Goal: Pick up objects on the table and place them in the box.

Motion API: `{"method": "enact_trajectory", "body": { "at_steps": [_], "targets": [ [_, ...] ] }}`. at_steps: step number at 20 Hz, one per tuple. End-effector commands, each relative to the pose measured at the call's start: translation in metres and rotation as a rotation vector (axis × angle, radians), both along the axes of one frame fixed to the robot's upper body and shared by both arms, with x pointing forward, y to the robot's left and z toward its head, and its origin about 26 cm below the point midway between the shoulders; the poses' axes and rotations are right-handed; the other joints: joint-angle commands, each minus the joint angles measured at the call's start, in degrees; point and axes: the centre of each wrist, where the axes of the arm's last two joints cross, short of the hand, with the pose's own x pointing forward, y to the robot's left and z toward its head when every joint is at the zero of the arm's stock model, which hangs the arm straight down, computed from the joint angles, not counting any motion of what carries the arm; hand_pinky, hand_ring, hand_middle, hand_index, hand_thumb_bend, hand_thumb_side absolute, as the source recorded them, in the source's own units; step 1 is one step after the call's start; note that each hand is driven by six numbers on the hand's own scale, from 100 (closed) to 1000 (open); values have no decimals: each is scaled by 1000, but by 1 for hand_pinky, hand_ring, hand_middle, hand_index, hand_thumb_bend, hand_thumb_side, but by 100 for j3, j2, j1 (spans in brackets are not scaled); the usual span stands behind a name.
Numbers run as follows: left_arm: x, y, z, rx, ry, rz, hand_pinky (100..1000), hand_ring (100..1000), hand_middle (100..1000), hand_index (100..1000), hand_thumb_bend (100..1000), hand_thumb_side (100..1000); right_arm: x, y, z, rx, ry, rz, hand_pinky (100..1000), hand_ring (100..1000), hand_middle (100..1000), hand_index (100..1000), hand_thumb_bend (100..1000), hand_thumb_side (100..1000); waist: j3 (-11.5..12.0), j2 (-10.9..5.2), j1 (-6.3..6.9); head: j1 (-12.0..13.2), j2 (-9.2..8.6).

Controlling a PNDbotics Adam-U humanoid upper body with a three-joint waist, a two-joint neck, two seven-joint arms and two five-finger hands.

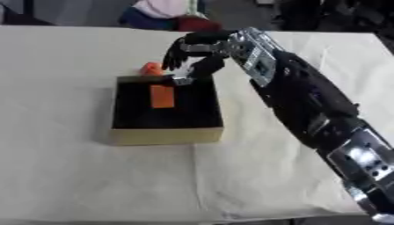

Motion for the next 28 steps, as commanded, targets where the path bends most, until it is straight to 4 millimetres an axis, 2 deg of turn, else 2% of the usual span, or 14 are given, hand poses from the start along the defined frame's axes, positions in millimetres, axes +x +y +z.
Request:
{"method": "enact_trajectory", "body": {
  "at_steps": [1, 4, 6, 9, 13, 17, 19, 21, 23, 28],
  "targets": [
    [-2, 1, 8, 17, -22, 4, 754, 545, 638, 761, 100, 827, 2, -5, 14, -322, -77, 338, 783, 763, 725, 841, 395, 900, 4, -104, 25, 6, 29],
    [-2, 1, 8, 16, -22, 5, 753, 545, 638, 761, 100, 827, 4, -9, 13, -328, -73, 323, 778, 757, 712, 825, 344, 888, 5, -104, 26, 13, 29],
    [-2, 2, 8, 15, -24, 6, 753, 545, 639, 761, 100, 827, 5, -17, 21, -310, -91, 305, 777, 759, 708, 825, 316, 866, -4, -100, 27, 20, 29],
    [-2, 2, 9, 19, -26, 8, 754, 548, 640, 762, 100, 828, 5, -39, 48, -261, -161, 258, 774, 763, 699, 814, 270, 843, -27, -82, 32, 40, 29],
    [-2, 1, 11, 32, -32, 5, 753, 551, 641, 762, 100, 827, -7, -72, 91, -92, -293, 156, 777, 767, 686, 815, 105, 861, -50, -22, 52, 74, 29],
    [-1, 1, 14, 48, -47, -1, 753, 553, 643, 763, 100, 827, -27, -96, 119, 164, -458, 0, 780, 761, 669, 804, 100, 913, -47, 77, 89, 104, 29],
    [0, 1, 16, 56, -55, -2, 753, 553, 644, 764, 100, 828, -34, -105, 125, 319, -534, -94, 784, 759, 659, 794, 100, 952, -36, 132, 112, 112, 29],
    [0, 1, 18, 64, -63, -1, 753, 555, 645, 765, 100, 827, -40, -113, 127, 486, -592, -185, 785, 752, 650, 786, 100, 953, -24, 183, 134, 120, 29],
    [1, 0, 21, 77, -71, -2, 752, 556, 646, 765, 100, 825, -43, -119, 128, 654, -636, -274, 789, 759, 662, 788, 100, 1000, -13, 229, 157, 131, 29],
    [3, 0, 33, 130, -94, -3, 750, 563, 650, 769, 100, 817, -46, -124, 123, 953, -664, -421, 809, 789, 708, 801, 100, 1000, 38, 330, 230, 145, 29]
  ]
}}
